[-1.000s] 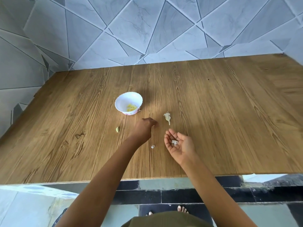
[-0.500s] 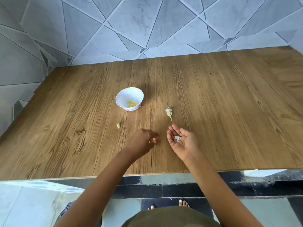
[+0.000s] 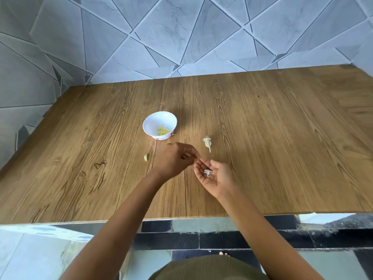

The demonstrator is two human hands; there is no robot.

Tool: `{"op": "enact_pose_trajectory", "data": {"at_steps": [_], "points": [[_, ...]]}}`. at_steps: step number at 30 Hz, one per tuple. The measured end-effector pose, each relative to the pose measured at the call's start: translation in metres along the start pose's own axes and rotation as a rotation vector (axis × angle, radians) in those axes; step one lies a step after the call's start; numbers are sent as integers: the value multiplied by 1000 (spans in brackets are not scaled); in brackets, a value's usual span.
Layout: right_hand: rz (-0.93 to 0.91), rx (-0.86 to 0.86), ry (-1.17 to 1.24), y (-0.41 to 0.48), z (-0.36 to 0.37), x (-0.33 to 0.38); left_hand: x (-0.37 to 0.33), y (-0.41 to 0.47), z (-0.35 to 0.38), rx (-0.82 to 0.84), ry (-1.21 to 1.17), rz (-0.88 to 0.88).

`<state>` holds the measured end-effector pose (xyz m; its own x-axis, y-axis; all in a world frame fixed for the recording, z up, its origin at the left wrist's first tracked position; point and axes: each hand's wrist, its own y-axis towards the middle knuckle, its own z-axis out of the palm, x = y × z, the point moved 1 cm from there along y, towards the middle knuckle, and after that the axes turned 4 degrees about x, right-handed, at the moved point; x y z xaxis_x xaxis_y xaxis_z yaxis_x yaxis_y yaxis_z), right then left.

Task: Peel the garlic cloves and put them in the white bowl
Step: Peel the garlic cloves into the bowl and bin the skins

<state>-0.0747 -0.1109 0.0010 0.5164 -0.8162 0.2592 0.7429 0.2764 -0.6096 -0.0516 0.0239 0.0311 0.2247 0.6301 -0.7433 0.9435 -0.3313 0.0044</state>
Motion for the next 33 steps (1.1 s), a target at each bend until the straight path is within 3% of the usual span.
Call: {"op": "enact_pose_trajectory", "data": {"at_steps": [5, 9, 16, 20, 23, 27, 33], "points": [[22, -22, 39, 3, 9, -3, -8, 0, 16, 10, 234, 102], [36, -7, 43, 5, 11, -3, -2, 2, 19, -72, 141, 74], [27, 32, 26, 11, 11, 0, 5, 6, 13, -233, 212, 5], [24, 49, 39, 13, 10, 4, 13, 17, -2, -346, 549, -108], [29, 54, 23, 14, 11, 4, 23, 37, -16, -387, 908, -33], [45, 76, 38, 14, 13, 7, 26, 69, -20, -245, 1254, 3], [71, 85, 62, 18, 11, 13, 24, 96, -5, 115, 1691, -160]]}}
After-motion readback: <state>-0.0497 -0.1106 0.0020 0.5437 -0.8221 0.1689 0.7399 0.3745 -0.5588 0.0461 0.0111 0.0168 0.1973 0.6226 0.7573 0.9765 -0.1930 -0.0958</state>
